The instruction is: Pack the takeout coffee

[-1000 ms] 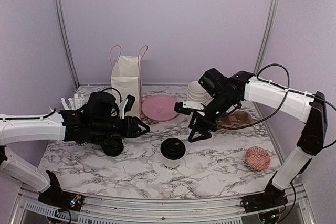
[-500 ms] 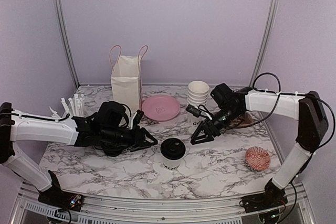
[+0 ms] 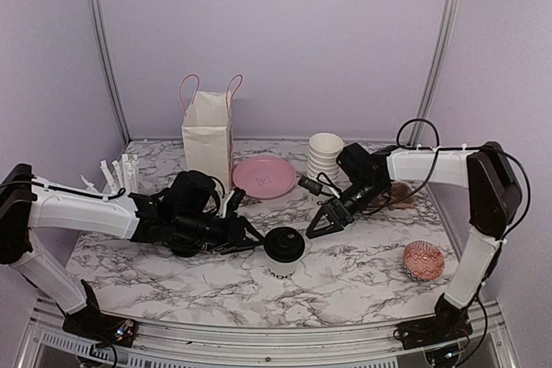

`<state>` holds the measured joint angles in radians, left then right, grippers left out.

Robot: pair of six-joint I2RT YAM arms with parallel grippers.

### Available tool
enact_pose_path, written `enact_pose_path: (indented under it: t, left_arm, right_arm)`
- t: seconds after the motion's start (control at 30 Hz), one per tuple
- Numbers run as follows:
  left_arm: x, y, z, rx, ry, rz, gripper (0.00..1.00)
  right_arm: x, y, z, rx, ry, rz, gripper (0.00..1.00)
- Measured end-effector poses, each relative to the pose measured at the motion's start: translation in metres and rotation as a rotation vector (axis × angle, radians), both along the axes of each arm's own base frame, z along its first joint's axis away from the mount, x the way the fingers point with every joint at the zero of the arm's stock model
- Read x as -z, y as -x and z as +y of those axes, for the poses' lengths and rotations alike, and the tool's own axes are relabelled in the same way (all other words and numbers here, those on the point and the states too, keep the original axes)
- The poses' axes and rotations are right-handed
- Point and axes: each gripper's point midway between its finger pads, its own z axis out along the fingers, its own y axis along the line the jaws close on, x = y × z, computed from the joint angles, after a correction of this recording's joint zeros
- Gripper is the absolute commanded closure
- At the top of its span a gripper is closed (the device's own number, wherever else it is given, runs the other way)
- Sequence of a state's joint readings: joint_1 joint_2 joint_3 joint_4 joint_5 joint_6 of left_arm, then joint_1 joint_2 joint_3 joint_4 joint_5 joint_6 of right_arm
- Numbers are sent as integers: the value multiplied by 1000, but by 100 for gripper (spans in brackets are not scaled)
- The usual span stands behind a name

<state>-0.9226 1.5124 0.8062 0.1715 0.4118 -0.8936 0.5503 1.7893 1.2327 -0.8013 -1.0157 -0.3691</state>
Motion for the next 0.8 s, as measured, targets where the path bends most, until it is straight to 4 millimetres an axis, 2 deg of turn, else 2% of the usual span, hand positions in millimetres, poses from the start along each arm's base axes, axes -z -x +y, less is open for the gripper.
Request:
enact_pose_path:
  t: [0.27, 0.47, 0.8]
  left_arm:
    - [-3, -2, -6, 12, 11, -8, 62]
    - [6, -3, -7, 18, -7, -3, 66]
    - [16, -7, -11, 15, -10, -3, 69]
  right_arm:
    - [5, 10, 7, -35, 1, 36, 50]
    - [9, 18, 14, -71, 0, 65, 52]
    - [10, 18, 17, -69, -5, 119, 56]
